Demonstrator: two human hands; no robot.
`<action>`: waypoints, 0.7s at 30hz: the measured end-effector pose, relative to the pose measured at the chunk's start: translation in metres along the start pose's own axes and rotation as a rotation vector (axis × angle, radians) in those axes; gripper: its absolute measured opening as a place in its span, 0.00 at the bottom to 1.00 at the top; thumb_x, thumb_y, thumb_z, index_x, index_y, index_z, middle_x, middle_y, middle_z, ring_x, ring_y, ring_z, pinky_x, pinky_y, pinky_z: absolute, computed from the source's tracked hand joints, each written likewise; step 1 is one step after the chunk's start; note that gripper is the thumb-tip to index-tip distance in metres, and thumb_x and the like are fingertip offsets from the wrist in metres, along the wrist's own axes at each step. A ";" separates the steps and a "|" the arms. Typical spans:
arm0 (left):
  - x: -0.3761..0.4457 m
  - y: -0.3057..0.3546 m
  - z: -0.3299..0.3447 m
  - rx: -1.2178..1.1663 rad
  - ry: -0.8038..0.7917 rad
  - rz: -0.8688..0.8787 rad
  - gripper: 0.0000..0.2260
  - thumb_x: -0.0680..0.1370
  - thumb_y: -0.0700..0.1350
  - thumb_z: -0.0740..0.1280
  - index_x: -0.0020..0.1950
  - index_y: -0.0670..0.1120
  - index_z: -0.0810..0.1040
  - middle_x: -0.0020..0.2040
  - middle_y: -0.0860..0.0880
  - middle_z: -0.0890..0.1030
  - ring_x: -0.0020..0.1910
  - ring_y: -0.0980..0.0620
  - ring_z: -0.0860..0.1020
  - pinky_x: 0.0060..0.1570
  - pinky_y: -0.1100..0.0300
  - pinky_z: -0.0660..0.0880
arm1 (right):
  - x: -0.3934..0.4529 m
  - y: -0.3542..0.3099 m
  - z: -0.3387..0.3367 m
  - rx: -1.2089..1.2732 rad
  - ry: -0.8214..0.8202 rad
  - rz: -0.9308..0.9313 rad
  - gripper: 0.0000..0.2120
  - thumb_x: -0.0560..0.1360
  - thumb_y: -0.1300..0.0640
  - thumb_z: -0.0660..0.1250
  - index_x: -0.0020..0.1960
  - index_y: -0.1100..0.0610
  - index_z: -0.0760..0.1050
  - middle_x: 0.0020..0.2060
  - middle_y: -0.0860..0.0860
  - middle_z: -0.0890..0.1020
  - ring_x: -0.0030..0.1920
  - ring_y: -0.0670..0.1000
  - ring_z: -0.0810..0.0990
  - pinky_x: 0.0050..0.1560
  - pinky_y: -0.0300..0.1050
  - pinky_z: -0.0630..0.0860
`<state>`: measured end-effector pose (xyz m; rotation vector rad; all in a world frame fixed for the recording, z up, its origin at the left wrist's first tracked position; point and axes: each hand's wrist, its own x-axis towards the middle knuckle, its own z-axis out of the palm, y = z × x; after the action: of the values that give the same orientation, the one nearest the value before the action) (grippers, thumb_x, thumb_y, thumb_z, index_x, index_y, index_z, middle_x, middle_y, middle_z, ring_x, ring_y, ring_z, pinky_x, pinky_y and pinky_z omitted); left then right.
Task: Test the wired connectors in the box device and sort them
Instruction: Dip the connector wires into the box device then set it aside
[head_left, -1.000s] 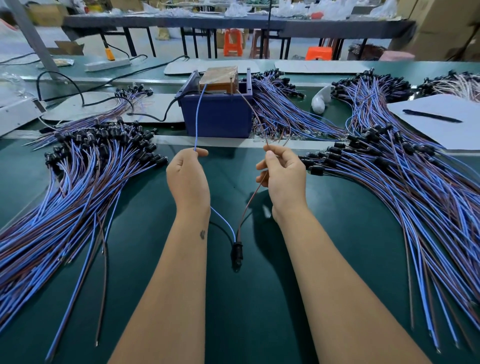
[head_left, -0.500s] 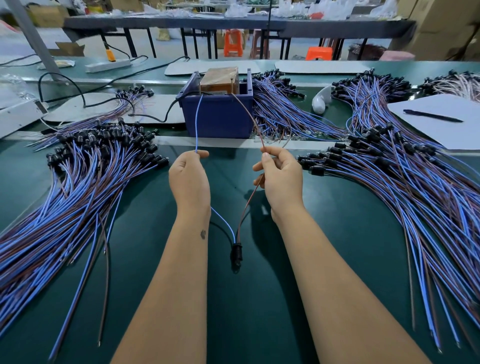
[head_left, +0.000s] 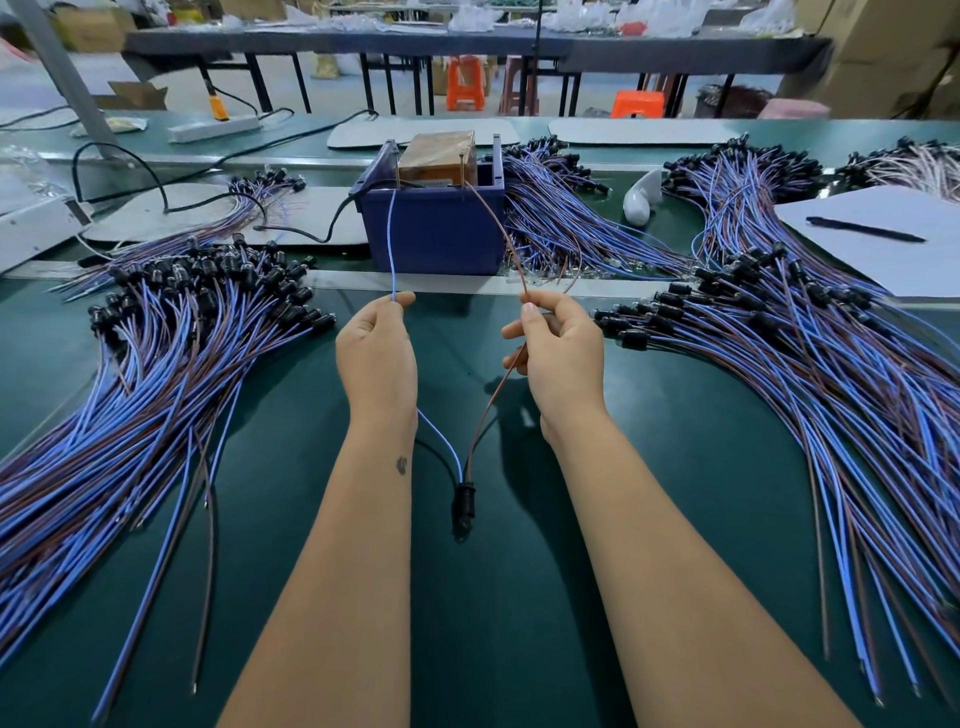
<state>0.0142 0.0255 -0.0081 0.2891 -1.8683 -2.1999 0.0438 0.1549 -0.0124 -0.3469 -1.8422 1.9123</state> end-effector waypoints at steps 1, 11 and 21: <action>0.001 0.000 0.000 0.003 -0.002 0.000 0.13 0.79 0.40 0.58 0.46 0.50 0.81 0.24 0.57 0.59 0.22 0.58 0.56 0.20 0.66 0.56 | 0.000 0.000 0.000 0.001 0.000 0.000 0.07 0.82 0.61 0.60 0.56 0.54 0.76 0.37 0.51 0.81 0.29 0.49 0.76 0.29 0.35 0.72; 0.005 -0.002 0.003 0.059 -0.077 -0.006 0.12 0.80 0.42 0.59 0.50 0.52 0.82 0.24 0.57 0.59 0.22 0.57 0.56 0.21 0.66 0.56 | 0.001 0.001 0.000 -0.029 -0.012 -0.011 0.07 0.82 0.60 0.60 0.54 0.52 0.76 0.36 0.50 0.81 0.27 0.47 0.76 0.31 0.36 0.73; 0.006 -0.004 0.003 0.075 -0.085 0.003 0.13 0.79 0.42 0.60 0.49 0.53 0.83 0.26 0.55 0.59 0.22 0.57 0.56 0.22 0.65 0.56 | 0.000 0.002 0.001 -0.110 -0.028 -0.041 0.07 0.81 0.59 0.60 0.55 0.51 0.76 0.36 0.47 0.81 0.33 0.47 0.78 0.31 0.34 0.73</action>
<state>0.0069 0.0270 -0.0113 0.2094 -1.9976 -2.1755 0.0423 0.1539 -0.0146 -0.3163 -1.9631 1.8013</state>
